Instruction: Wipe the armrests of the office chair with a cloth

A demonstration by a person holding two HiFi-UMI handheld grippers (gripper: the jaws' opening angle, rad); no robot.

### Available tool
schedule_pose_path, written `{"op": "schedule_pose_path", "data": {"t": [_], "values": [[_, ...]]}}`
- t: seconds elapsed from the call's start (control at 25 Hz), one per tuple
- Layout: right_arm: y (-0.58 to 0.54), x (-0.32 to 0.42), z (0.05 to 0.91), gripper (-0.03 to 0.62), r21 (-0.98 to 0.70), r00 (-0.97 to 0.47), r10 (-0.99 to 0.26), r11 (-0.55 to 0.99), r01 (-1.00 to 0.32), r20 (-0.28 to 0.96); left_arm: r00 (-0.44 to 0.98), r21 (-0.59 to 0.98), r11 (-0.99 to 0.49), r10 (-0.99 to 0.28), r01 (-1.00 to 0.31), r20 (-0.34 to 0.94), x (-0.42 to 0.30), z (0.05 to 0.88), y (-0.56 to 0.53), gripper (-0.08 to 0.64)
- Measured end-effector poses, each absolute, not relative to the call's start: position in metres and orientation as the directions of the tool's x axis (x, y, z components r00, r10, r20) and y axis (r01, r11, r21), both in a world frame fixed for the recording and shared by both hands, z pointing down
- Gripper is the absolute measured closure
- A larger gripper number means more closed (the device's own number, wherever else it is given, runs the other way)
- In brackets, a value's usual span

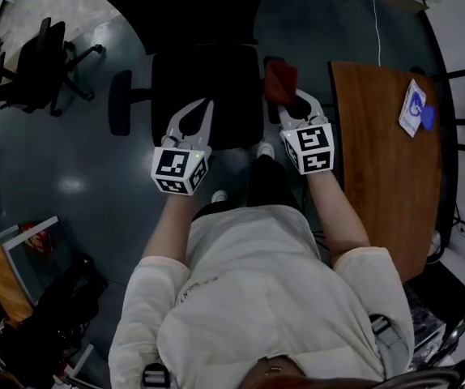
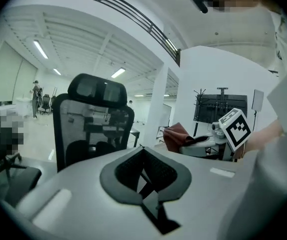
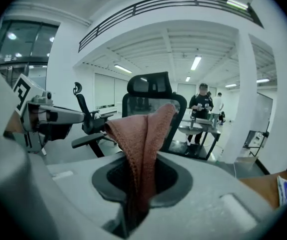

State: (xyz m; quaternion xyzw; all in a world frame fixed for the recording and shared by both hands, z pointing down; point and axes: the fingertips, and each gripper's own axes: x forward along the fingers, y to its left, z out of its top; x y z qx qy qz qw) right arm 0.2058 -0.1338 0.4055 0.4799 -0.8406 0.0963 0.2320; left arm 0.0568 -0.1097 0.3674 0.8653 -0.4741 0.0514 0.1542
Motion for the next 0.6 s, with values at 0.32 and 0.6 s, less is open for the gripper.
{"op": "schedule_pose_path", "data": {"t": [0.32,0.6], "values": [[-0.029,0.147,0.375,0.545,0.054,-0.384,-0.811,0.451,-0.891,0.441,0.500,0.157,-0.476,-0.842,-0.865,0.202,-0.029,0.333,-0.015,0.543],[0.075,0.121,0.373,0.545,-0.002,-0.409,-0.793,0.457,-0.889,0.452,0.478,0.162,-0.458,-0.870,-0.874,0.117,-0.060,0.303,0.075,0.543]]}}
